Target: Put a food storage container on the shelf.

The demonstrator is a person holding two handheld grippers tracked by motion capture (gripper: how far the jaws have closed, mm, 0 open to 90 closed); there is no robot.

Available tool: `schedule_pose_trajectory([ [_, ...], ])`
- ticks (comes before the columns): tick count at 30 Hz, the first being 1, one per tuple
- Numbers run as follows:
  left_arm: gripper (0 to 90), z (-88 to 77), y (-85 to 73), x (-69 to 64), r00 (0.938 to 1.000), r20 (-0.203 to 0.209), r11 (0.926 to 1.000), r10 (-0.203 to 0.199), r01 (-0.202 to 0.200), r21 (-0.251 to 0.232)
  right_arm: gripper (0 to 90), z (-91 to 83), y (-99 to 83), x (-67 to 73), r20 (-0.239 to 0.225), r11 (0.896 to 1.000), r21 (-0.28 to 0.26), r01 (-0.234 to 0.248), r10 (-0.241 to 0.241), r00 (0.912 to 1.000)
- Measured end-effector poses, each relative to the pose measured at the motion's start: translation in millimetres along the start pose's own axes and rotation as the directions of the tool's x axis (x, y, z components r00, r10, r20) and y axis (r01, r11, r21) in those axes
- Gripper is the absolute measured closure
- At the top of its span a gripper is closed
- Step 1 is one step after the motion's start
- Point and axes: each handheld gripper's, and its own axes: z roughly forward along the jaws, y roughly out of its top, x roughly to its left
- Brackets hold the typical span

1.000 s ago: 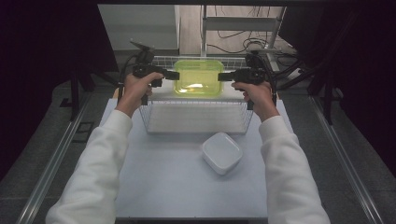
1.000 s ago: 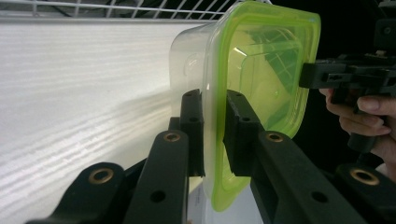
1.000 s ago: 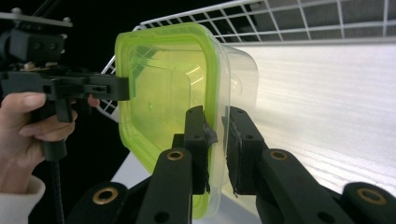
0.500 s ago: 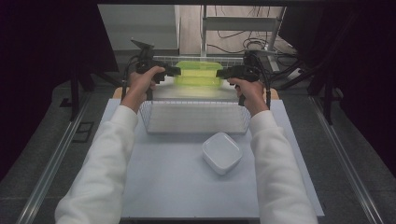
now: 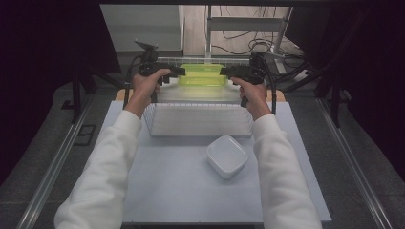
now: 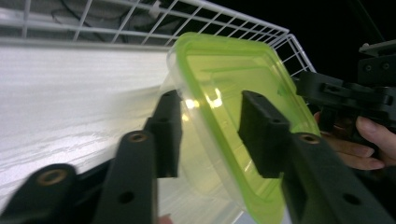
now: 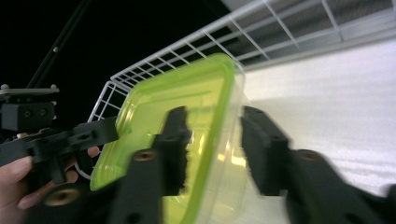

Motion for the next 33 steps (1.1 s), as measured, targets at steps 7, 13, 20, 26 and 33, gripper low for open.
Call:
schedule_pose_trajectory([
  [7,37.0,-9.8,-3.7,-14.1,0.9961,-0.023,0.9939,0.085,-0.086,-0.069,37.2,-13.3,-6.1,22.5,0.051,0.990,-0.091,0.105,-0.100,0.9937],
  [13,28.9,-1.6,-7.4,-14.7,0.9961,-0.019,0.9956,0.087,-0.087,-0.033,35.9,-15.3,-11.5,25.5,0.038,0.989,-0.081,0.123,-0.120,0.9920],
  [20,25.6,4.4,-6.5,-11.3,0.9962,-0.002,0.9958,0.087,-0.087,-0.027,35.9,-16.3,-12.9,22.9,0.022,0.989,-0.078,0.124,-0.123,0.9922],
  [26,11.0,6.5,-4.7,-4.4,0.9967,-0.006,0.9967,0.081,-0.081,0.000,35.8,-19.3,-11.6,18.9,0.009,0.989,-0.084,0.123,-0.123,0.9923],
  [33,8.6,-10.2,-6.3,-15.2,0.9900,-0.041,0.9908,0.135,-0.135,-0.006,35.4,-27.1,-13.9,21.8,0.003,0.984,-0.076,0.160,-0.160,0.9871],
])
